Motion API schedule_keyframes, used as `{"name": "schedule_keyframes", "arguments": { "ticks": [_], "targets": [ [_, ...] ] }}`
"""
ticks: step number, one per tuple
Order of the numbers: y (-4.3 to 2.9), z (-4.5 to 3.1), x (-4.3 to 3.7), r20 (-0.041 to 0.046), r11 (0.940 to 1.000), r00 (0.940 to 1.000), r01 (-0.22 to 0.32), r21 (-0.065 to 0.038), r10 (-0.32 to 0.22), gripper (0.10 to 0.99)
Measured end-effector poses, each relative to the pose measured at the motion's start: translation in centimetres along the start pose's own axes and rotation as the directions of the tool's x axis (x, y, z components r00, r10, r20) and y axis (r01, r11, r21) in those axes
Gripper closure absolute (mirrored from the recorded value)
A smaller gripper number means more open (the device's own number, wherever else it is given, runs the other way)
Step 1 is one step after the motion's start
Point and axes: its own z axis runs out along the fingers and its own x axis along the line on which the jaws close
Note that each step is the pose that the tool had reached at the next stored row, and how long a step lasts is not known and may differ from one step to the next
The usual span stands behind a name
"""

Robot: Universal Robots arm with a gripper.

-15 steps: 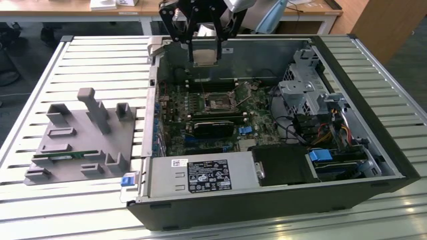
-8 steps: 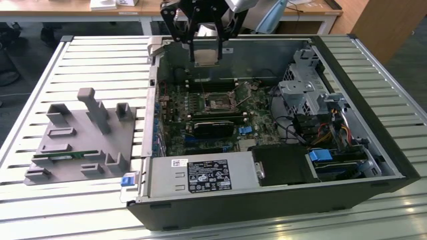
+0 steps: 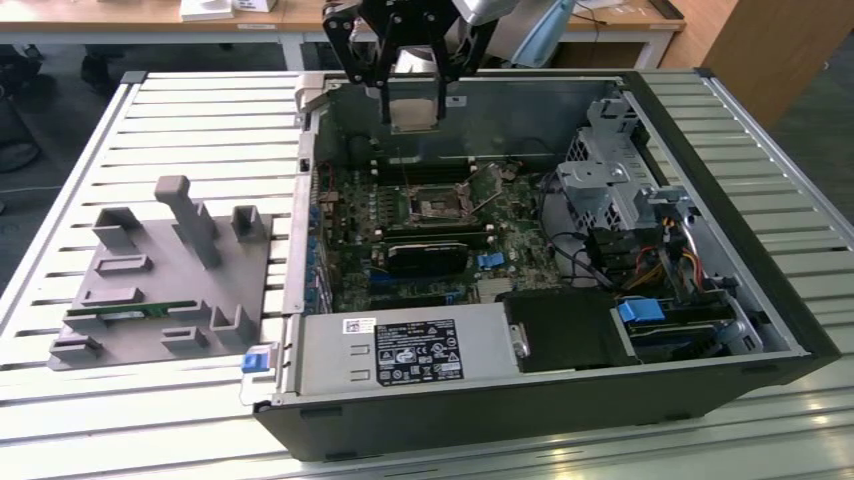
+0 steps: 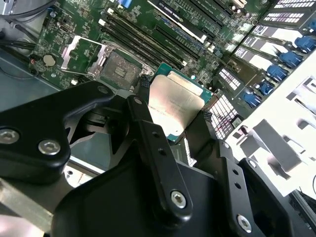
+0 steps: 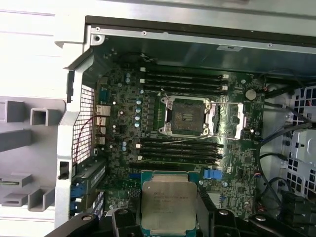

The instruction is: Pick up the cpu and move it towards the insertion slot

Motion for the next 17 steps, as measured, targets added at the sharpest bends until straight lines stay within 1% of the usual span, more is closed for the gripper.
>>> {"name": "schedule_keyframes", "arguments": {
  "ticks": [4, 17],
  "targets": [
    [0.12, 0.05, -0.35, -0.0001, 1.0, 1.0, 0.0, 0.0, 0.0, 0.545],
    [1.25, 0.25, -1.96, 0.0, 1.0, 1.0, 0.0, 0.0, 0.0, 0.545]
  ]
}}
